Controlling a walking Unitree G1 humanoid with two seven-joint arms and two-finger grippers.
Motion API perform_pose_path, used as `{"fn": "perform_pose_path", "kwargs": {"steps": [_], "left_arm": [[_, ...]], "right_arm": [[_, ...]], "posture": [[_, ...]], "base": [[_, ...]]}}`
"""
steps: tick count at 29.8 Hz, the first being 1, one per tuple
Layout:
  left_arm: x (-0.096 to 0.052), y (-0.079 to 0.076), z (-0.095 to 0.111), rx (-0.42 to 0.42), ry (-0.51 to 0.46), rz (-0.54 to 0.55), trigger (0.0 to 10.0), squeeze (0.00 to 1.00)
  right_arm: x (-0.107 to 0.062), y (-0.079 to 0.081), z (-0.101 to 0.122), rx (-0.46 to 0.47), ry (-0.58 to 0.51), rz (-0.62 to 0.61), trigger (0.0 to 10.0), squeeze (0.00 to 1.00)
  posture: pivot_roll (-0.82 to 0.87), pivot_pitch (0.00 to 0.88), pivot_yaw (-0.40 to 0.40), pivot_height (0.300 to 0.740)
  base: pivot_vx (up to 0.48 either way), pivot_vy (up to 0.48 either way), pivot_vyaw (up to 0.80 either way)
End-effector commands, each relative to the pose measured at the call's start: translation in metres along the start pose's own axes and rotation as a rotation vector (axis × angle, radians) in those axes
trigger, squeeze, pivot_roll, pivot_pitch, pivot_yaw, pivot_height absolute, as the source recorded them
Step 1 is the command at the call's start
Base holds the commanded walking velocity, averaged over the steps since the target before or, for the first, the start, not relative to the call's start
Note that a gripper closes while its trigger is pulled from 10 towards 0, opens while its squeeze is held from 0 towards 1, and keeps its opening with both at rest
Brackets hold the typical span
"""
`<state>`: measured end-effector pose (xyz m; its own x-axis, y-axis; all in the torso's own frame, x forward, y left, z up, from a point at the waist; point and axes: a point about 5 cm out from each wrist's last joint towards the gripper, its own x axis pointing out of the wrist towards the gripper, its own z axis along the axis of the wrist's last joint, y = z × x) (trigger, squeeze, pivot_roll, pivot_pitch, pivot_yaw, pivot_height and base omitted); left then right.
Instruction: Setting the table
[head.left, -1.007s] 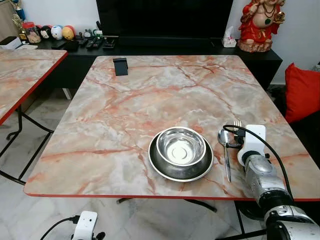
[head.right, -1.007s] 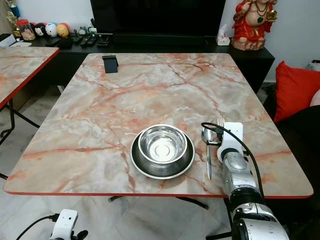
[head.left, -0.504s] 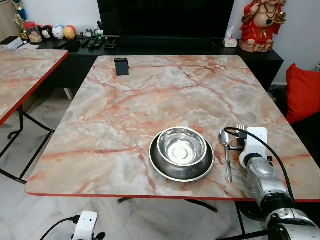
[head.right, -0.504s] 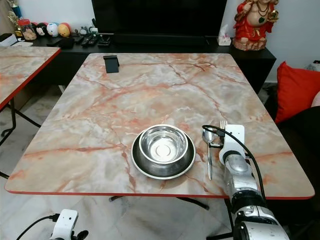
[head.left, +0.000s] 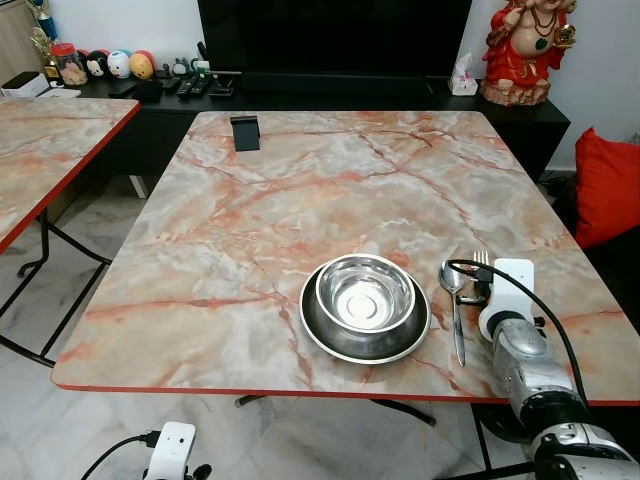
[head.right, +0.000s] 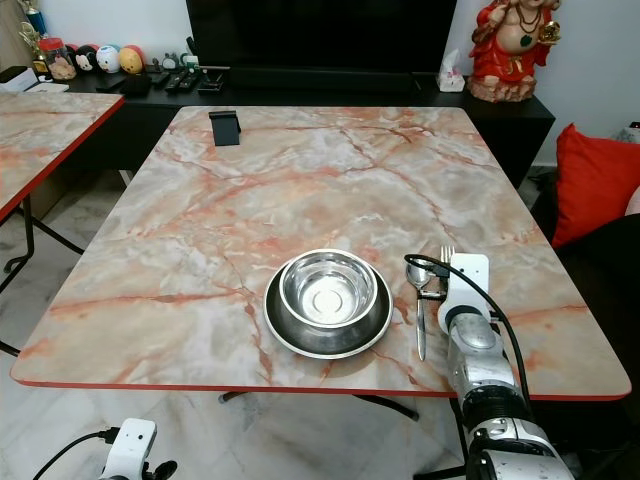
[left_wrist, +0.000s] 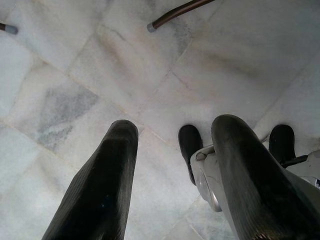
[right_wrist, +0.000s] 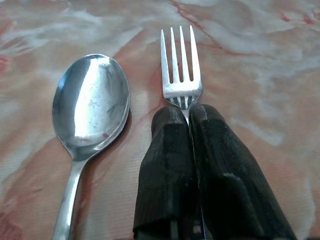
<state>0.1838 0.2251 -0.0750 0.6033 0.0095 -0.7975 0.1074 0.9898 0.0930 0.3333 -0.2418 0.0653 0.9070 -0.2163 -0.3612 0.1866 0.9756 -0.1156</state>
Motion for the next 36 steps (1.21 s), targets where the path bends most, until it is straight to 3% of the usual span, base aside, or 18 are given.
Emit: {"fn": "perform_pose_path", "kwargs": {"steps": [1, 2, 4, 23, 24, 25, 36], "left_arm": [[-0.0007, 0.0021, -0.0023, 0.009, 0.014, 0.002, 10.0, 0.0], [-0.0007, 0.0023, -0.0024, 0.008, 0.014, 0.002, 10.0, 0.0], [-0.0007, 0.0024, -0.0024, 0.008, 0.015, 0.002, 10.0, 0.0], [-0.0008, 0.0028, -0.0023, 0.01, 0.015, 0.002, 10.0, 0.0], [-0.0008, 0.0028, -0.0022, 0.01, 0.015, 0.001, 10.0, 0.0], [-0.0008, 0.0028, -0.0022, 0.009, 0.015, 0.001, 10.0, 0.0], [-0.0008, 0.0031, -0.002, 0.009, 0.014, 0.002, 10.0, 0.0]], "right_arm": [[-0.002, 0.0021, -0.0073, 0.001, 0.024, 0.006, 10.0, 0.21], [-0.0022, 0.0025, -0.0075, 0.001, 0.025, 0.008, 10.0, 0.36], [-0.0024, 0.0028, -0.0079, 0.001, 0.026, 0.009, 10.0, 0.45], [-0.0029, 0.0006, -0.0086, -0.001, 0.031, 0.001, 10.0, 0.45], [-0.0029, 0.0005, -0.0085, -0.001, 0.031, 0.001, 10.0, 0.54], [-0.0029, 0.0003, -0.0083, -0.001, 0.031, 0.002, 10.0, 0.69], [-0.0028, 0.0009, -0.0084, -0.002, 0.033, 0.003, 10.0, 0.71]], "posture": [[-0.01, 0.0, 0.002, 0.74], [-0.01, 0.0, 0.003, 0.74], [-0.01, 0.0, 0.003, 0.74], [0.0, 0.0, 0.005, 0.74], [0.0, 0.0, 0.006, 0.74], [0.0, 0.0, 0.006, 0.74], [0.0, 0.0, 0.007, 0.74]], "base": [[0.0, 0.0, 0.0], [0.0, 0.0, 0.0], [0.0, 0.0, 0.0], [0.0, 0.0, 0.0], [0.0, 0.0, 0.0], [0.0, 0.0, 0.0], [0.0, 0.0, 0.0]]}}
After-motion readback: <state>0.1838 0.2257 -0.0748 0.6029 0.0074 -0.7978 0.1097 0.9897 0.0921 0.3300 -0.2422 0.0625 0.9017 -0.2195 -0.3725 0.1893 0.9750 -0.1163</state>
